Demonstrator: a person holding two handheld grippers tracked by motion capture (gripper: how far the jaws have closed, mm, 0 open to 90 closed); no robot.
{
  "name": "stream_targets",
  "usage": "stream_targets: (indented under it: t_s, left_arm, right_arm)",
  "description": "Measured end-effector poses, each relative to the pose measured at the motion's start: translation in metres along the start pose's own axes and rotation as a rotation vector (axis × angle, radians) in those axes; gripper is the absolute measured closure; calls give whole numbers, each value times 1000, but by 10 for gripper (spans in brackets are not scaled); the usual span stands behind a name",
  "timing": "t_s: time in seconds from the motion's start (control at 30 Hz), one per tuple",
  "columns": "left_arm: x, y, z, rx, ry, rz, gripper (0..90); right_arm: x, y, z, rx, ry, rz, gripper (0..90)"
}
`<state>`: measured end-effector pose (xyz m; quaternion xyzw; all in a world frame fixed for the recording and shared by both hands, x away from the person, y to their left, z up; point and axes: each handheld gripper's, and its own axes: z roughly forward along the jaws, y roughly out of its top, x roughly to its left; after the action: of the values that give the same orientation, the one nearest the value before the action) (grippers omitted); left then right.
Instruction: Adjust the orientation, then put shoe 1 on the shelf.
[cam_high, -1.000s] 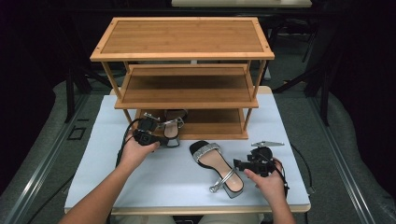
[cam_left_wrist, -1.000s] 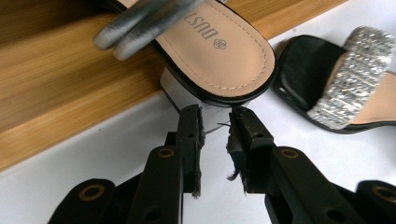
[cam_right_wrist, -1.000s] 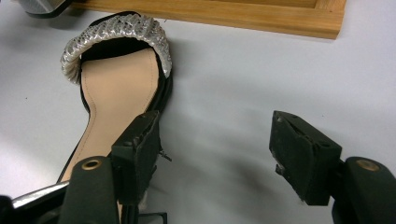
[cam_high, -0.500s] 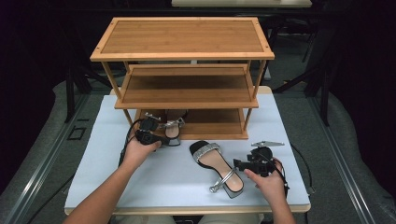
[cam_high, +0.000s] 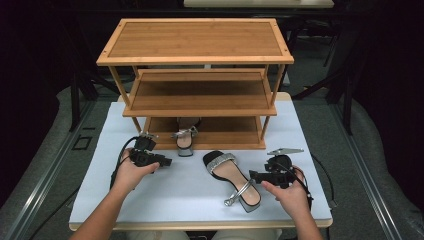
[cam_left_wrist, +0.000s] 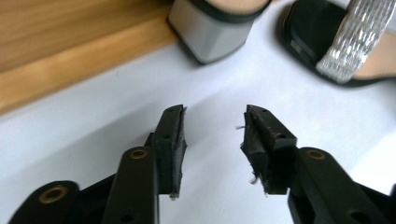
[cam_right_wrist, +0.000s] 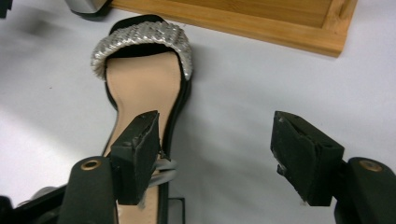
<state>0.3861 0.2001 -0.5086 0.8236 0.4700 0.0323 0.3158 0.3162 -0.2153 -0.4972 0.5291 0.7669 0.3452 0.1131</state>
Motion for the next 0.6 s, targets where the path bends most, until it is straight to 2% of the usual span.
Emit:
stream_targets:
  t_s: [0.07, 0.17, 0.2, 0.27, 0.4, 0.6]
  left_arm:
    - [3, -6, -3, -6, 12, 5, 555]
    - [9, -14, -7, -23, 16, -8, 546]
    - [11, -15, -8, -17, 23, 0, 542]
    - [14, -17, -12, -11, 22, 3, 534]
    - [18, -21, -18, -36, 1, -25, 508]
    - [21, -24, -23, -41, -5, -28, 498]
  right_arm:
    - [5, 6, -2, 13, 4, -23, 311]
    - [15, 16, -1, 48, 14, -60, 307]
    - [21, 20, 1, 64, 11, -78, 305]
    - [28, 25, 4, 84, 6, -106, 302]
    - [40, 33, 14, 134, 17, -153, 293]
    - [49, 39, 29, 212, 2, -182, 276]
